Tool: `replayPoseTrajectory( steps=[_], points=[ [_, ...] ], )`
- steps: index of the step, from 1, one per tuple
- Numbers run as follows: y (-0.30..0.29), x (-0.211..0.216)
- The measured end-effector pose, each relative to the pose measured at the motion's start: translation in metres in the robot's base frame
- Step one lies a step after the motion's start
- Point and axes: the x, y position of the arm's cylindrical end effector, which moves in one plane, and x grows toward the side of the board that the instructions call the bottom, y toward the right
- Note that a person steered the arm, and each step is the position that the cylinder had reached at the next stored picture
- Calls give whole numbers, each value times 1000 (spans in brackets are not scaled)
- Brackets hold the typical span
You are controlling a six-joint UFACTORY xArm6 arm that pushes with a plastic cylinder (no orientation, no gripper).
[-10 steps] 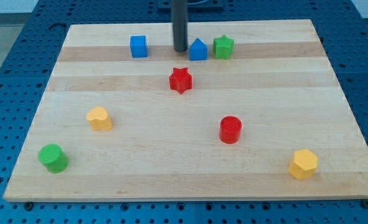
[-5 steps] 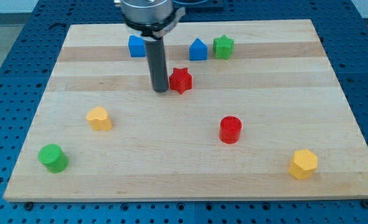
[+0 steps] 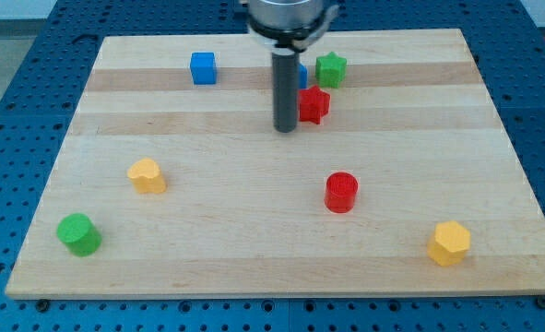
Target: Move the red star to the top right
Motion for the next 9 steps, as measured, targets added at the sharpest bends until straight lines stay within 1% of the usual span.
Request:
replayPoseTrajectory(
  steps=[1,2,5,8,9],
  points=[
    [-6,-1],
    [8,-2],
    [53,-38],
    [93,-43],
    [114,-61]
  ],
)
